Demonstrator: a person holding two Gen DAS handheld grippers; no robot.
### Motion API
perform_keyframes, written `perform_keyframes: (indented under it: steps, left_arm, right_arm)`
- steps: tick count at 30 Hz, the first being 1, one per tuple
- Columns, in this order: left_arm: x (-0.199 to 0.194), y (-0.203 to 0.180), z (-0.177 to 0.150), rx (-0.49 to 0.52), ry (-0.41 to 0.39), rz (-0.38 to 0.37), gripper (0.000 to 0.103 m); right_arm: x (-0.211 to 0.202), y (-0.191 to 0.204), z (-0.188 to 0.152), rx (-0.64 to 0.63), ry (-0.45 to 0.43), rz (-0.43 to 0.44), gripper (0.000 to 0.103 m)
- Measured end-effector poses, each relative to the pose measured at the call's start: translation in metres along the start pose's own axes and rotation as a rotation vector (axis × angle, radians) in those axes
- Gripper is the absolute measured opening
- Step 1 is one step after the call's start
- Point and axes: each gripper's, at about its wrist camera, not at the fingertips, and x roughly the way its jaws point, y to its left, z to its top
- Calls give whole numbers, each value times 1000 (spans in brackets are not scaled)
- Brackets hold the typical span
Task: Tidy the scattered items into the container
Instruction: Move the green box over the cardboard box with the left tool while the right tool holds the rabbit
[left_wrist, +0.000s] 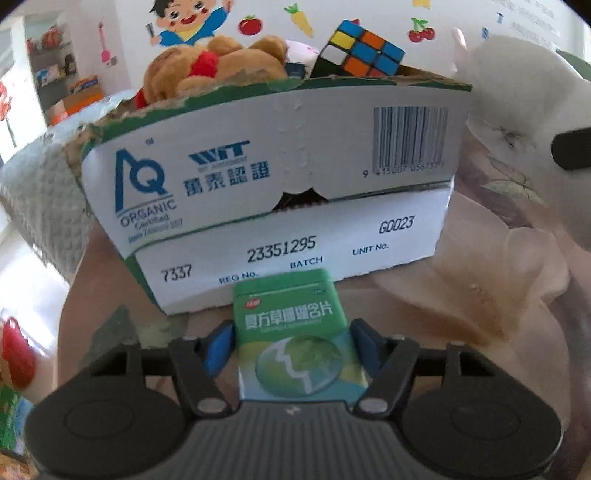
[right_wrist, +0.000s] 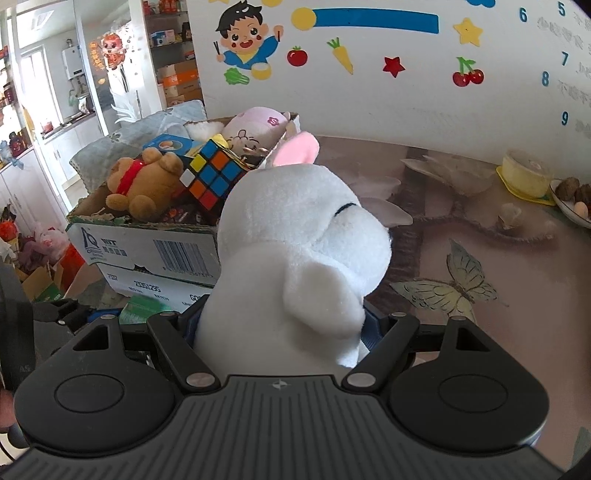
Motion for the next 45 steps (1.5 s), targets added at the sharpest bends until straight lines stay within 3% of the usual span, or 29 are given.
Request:
perform_keyframes:
  steps: [7, 16, 45]
  left_arm:
    - [-4, 11, -2, 7, 6, -30, 68]
    - [-38, 19, 5, -9, -6, -63, 68]
    - [-84, 16, 66, 27, -63, -183, 68]
  right_arm:
    - [-2, -8, -2, 19, -8, 5, 99]
    - [-4, -5, -1, 3, -22, 24, 99]
    - [-19, 20, 9, -79, -67, 55, 99]
